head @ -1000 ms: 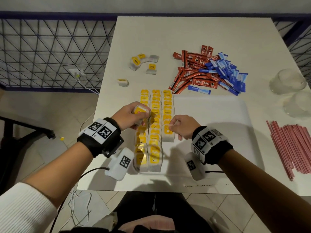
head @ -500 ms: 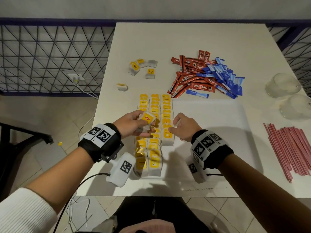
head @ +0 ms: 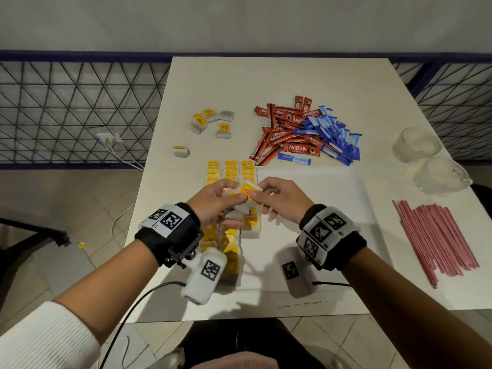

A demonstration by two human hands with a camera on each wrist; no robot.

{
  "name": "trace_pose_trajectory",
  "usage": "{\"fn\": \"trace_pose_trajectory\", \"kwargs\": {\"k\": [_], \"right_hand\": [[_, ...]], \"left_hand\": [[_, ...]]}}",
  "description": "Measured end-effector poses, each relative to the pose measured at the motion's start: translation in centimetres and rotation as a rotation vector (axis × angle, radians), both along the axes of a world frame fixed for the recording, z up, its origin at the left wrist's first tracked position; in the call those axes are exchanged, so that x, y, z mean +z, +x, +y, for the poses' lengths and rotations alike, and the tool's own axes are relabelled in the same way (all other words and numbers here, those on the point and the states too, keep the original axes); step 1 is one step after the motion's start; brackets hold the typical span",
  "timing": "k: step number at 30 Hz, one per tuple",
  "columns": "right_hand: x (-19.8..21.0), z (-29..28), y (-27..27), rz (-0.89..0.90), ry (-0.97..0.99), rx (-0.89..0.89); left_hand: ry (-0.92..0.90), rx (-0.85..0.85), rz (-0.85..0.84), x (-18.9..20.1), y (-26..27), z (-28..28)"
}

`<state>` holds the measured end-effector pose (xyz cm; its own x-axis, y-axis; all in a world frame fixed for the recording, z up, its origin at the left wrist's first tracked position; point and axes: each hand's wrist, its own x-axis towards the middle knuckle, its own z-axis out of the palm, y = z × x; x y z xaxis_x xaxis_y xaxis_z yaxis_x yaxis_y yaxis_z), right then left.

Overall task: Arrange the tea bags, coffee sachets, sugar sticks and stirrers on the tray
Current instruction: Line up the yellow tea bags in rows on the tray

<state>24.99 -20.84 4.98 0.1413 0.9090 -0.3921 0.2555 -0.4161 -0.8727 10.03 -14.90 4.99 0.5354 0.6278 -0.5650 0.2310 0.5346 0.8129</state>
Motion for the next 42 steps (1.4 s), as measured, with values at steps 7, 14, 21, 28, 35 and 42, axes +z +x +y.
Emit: {"fn": "trace_pose_trajectory", "kwargs": {"k": [7,14,21,28,35,42], "right_hand": [[0.6,-1.0,1.4,0.017,-0.012,0.087],[1.3,-1.4,2.9,0.035,-0.047,0.169],[2.8,-0.2,3.7,0.125,-0.016,0.122],[1.9,0.2,2.4,0.145,-0.048,0.113],[0.9,-0.7,0.9,0.247,-0.025,0.043],[0.7,-1.2,0.6,0.327,-0.037,-0.036]], "left_hand": [[0.163,-0.107,0.124,-0.2,0.1,0.0],[0.385,-0.198,0.208,-0.3,-0.4,0.3],[0.382,-0.298,0.156,-0.2,-0.7,-0.4],[0.262,-0.231,0.130,-0.2,-0.6,-0.2],[0.158,-0.094,0.074,-0.4,-0.8,0.0],[0.206,-0.033,0.086,-0.9,-0.9,0.0]]}}
